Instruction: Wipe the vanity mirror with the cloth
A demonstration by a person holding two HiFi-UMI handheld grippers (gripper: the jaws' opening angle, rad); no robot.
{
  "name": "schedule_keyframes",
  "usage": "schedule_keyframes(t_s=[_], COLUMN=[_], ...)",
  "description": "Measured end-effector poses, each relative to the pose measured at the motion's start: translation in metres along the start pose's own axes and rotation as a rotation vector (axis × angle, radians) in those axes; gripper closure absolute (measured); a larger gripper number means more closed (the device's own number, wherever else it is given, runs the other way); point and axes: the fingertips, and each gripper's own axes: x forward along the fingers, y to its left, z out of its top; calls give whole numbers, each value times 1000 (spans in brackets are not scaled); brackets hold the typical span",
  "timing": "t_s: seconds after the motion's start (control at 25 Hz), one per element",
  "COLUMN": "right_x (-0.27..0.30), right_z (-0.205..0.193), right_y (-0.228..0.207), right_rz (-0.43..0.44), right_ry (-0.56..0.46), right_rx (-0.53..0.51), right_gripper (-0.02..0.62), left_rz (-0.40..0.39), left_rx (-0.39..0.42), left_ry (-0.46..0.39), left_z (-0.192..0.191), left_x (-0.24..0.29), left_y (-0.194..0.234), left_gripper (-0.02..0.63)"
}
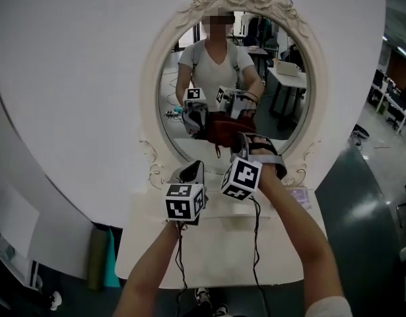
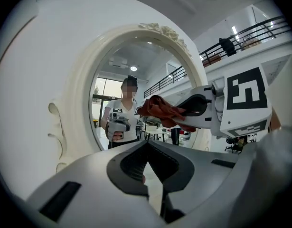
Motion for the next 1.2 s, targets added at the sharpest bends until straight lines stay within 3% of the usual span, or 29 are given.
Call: schedule_keyframes(t_s=[0.2, 0.36, 0.52, 0.64, 0.76, 0.92, 1.04, 1.2], right_x=[20, 31, 36, 34, 25, 8, -11, -44], right_z=[-24, -44, -53, -53, -48, -43, -37, -25], right_y=[98, 160, 194, 196, 169, 90, 8, -112], right_rz=[174, 285, 347, 349, 319, 217, 84, -156], right_ry=[20, 58, 72, 58, 21, -19, -44, -85], right_rx=[26, -10, -22, -18, -15, 14, 18, -1], right_gripper=[532, 532, 532, 532, 532, 532, 532, 532], left_rz=[-17, -39, -42, -42, -48, -59, -94, -95], left_rx=[-19, -43, -64, -61, -35, 6, 7, 53], left_ry=[82, 148, 191, 198, 165, 85, 11, -93], left_z=[-66, -107, -132, -135, -110, -36, 36, 133], left_x=[3, 3, 3, 4, 9, 20, 24, 24], left_y=[-8, -15, -15, -14, -13, -15, -27, -47], left_gripper=[595, 595, 595, 595, 595, 595, 595, 595])
